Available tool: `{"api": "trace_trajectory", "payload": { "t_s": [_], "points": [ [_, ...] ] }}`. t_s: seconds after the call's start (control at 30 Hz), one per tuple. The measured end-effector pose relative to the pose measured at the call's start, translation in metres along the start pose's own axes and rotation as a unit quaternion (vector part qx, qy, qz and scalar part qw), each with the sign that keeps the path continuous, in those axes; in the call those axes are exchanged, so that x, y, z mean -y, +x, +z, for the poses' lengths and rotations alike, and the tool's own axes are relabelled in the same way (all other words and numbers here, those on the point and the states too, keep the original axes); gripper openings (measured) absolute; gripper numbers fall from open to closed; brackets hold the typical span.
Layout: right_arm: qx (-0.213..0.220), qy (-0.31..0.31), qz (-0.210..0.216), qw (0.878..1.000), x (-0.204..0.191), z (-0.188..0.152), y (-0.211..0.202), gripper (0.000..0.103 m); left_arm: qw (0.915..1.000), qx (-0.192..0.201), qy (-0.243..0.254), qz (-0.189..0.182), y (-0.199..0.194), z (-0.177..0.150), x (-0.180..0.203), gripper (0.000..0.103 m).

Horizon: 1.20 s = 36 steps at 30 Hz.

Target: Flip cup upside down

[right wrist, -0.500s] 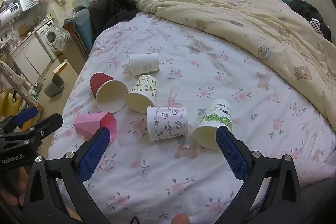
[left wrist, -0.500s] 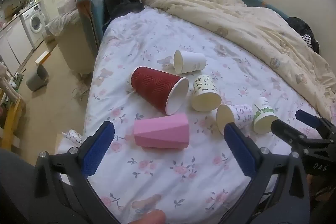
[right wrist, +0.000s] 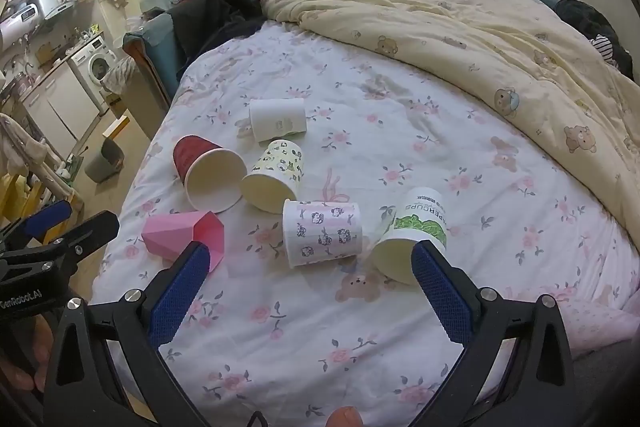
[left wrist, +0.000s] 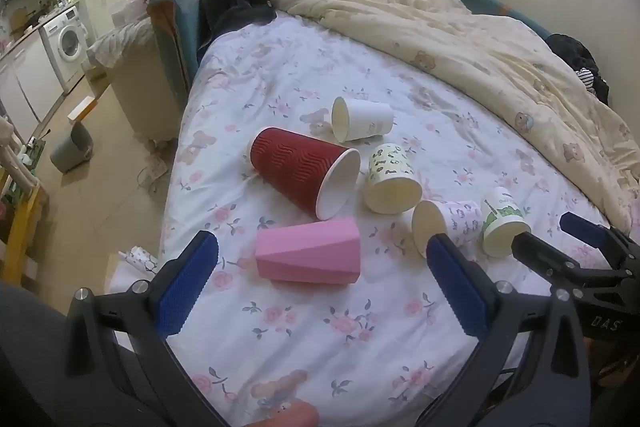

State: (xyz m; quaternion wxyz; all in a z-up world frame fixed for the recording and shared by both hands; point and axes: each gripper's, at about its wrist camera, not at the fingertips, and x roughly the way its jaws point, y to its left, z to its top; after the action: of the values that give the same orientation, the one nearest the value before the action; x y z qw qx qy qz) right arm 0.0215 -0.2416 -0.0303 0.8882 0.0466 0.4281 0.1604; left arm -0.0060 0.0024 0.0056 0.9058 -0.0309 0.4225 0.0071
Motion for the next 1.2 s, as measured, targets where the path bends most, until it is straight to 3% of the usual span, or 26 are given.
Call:
{"api": "trace_trajectory", "payload": {
  "t_s": [1.2],
  "points": [
    [-0.002,-0.001,-0.002,1.000,-0.0016,0.0009,0.0019,0.103,1.0000,-0.001,-0.006,-0.002,0.0052,-0.0022,0.0033,0.103]
  ]
}}
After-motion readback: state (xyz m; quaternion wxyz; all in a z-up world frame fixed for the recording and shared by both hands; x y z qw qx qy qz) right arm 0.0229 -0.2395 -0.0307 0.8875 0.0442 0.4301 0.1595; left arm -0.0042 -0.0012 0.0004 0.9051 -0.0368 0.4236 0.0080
